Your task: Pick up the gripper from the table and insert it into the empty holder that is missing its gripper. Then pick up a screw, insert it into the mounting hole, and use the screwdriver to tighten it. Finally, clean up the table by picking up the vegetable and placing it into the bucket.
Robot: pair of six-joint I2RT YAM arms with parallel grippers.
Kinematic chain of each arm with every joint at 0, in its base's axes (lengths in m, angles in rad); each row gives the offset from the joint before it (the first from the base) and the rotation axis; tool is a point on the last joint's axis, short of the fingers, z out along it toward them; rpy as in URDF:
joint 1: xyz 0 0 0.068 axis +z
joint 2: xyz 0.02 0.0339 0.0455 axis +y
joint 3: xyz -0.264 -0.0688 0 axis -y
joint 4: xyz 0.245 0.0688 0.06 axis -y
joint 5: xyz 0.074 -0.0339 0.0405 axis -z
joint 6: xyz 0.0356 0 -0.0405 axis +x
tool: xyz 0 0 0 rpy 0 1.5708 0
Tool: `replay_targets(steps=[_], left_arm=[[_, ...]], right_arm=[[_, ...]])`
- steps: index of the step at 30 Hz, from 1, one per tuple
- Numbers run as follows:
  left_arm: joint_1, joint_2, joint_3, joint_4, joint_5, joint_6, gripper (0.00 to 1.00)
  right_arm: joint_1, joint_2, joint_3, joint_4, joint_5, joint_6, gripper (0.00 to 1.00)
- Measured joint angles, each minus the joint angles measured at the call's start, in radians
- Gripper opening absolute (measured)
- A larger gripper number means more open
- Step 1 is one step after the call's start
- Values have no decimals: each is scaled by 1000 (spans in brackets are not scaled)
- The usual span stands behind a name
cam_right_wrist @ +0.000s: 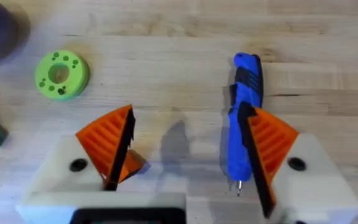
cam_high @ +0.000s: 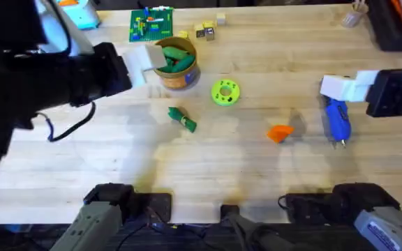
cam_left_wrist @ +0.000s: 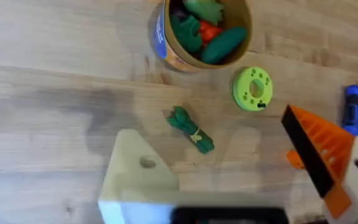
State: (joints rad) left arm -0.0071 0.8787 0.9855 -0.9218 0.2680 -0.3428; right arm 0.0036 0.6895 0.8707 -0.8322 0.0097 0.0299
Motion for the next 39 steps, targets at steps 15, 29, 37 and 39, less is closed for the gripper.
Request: replay_targets(steps=[15,29,37,39], left_arm=[[-355,328,-80,45,-99,-216,489],[-485,288,-84,191,-166,-117,219],[-628,83,-84,446,-161,143,994],[-644,59,-84,497,-161,180,995]], right_arm=[[0,-1,0,-4,0,0,991],[0,-1,0,-18,0,0,991],[0,-1,0,-19,0,0,991],[0,-1,0,-19,0,0,991]])
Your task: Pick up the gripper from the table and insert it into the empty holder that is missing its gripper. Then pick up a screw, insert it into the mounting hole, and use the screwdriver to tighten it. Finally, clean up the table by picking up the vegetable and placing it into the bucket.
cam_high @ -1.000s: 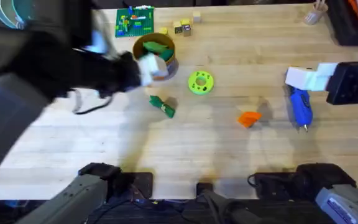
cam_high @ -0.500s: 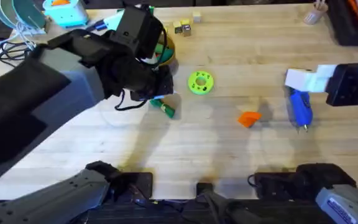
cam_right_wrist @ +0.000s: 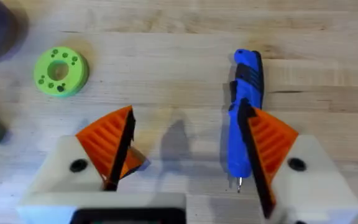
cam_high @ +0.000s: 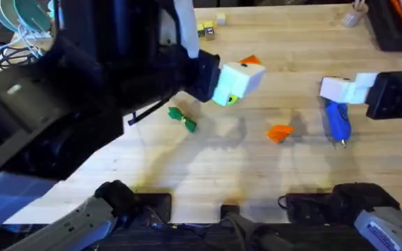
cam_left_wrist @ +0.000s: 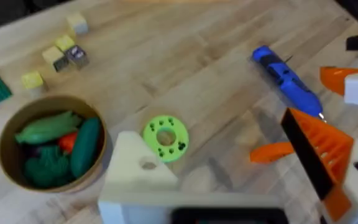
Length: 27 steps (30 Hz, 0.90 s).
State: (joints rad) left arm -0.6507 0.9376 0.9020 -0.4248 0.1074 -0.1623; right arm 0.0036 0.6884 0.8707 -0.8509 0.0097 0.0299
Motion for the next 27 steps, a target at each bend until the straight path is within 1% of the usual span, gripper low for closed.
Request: replay_targets(steps=[1,2,3,4,6,7,8,9,10,11,14,18,20,22,24,25,26,27], left_arm=[[-1,-7,0,12,0,13,994],[-1,-11,0,14,-1,21,966],[-1,-12,0,10,-1,28,837],[-1,-12,0,4,-3,32,741],[-1,-9,0,-7,-4,42,644],[-1,-9,0,-8,-4,43,631],[-1,-8,0,-7,-4,49,723],[-1,-8,0,-7,-4,50,871],[-1,-8,0,-10,-4,48,960],[-1,-8,0,-20,-4,50,984],[-1,-8,0,-60,-4,50,992],[-1,-8,0,-60,-5,50,993],[-1,-8,-2,-40,-7,51,993],[-1,-9,-18,18,-10,54,993],[0,-19,-67,111,-17,62,993],[0,-33,-113,185,-20,68,993],[-1,-106,-277,390,-22,79,993],[-1,-141,-343,461,-21,81,993]], right_arm=[[0,0,0,0,0,0,991],[0,0,0,0,0,0,991],[0,0,0,0,0,0,991],[0,0,0,0,0,0,991],[0,0,0,0,0,0,991],[0,0,0,-1,0,0,991],[0,0,0,-1,0,0,991],[0,0,0,-1,0,0,991],[0,0,0,-1,0,0,991],[0,0,0,-1,0,0,991],[0,0,0,-2,0,0,991],[0,0,0,-2,0,0,991],[0,0,0,-2,0,0,991],[0,0,0,-2,0,0,991],[0,0,0,-2,0,0,991],[0,0,0,-2,0,0,991],[0,0,0,-2,0,0,991],[0,0,0,-2,0,0,991]])
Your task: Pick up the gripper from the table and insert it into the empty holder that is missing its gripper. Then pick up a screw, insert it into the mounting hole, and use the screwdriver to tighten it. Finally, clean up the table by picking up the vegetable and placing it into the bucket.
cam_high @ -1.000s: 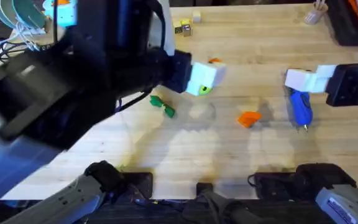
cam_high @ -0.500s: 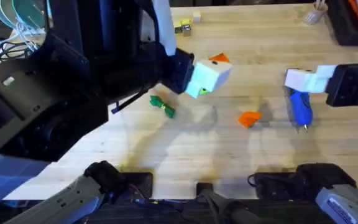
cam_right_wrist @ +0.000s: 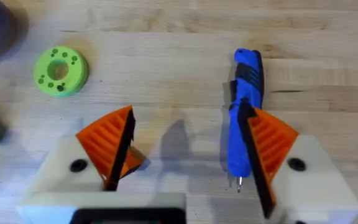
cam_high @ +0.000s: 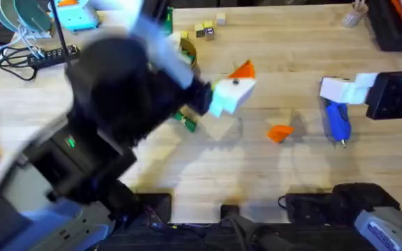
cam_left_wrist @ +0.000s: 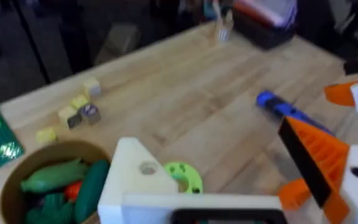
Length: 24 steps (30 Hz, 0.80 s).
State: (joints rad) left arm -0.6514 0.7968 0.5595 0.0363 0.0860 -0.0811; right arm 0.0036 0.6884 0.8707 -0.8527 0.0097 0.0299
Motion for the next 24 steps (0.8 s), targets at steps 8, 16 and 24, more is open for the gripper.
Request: replay_targets(steps=[8,16,24], left_arm=[[0,-253,-382,290,60,7,993],[0,-476,-547,285,101,7,992],[0,-672,-554,59,129,8,993]], right_arm=[[0,0,0,0,0,0,991],[0,0,0,0,0,0,991],[0,0,0,0,0,0,989]])
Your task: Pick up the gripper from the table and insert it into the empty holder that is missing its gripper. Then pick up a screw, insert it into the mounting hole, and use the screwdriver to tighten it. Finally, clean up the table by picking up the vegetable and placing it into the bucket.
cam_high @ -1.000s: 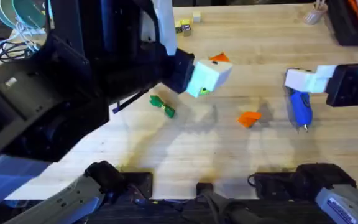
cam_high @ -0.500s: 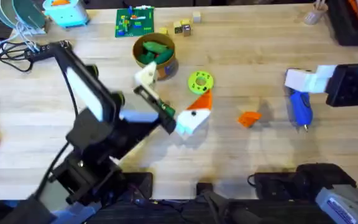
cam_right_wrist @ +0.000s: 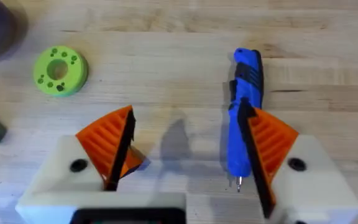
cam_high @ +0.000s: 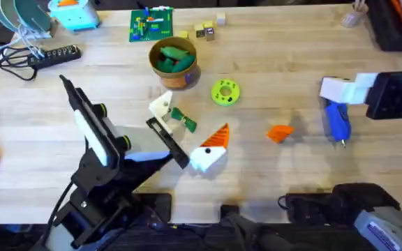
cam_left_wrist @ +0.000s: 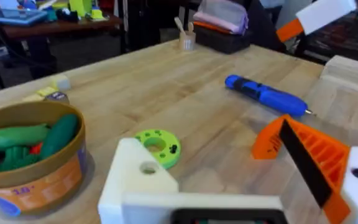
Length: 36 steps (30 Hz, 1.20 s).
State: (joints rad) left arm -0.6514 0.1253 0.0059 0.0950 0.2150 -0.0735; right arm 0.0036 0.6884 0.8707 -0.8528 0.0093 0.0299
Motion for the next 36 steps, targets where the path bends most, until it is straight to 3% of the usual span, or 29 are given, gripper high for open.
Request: replay_targets(steps=[6,31,36], left_arm=[[0,-118,0,-158,2,3,993],[0,-120,0,-159,2,3,992],[0,-120,0,-158,2,3,993]], right_arm=[[0,0,0,0,0,0,990],[0,0,0,0,-1,0,991],[0,0,2,-67,-68,0,990]])
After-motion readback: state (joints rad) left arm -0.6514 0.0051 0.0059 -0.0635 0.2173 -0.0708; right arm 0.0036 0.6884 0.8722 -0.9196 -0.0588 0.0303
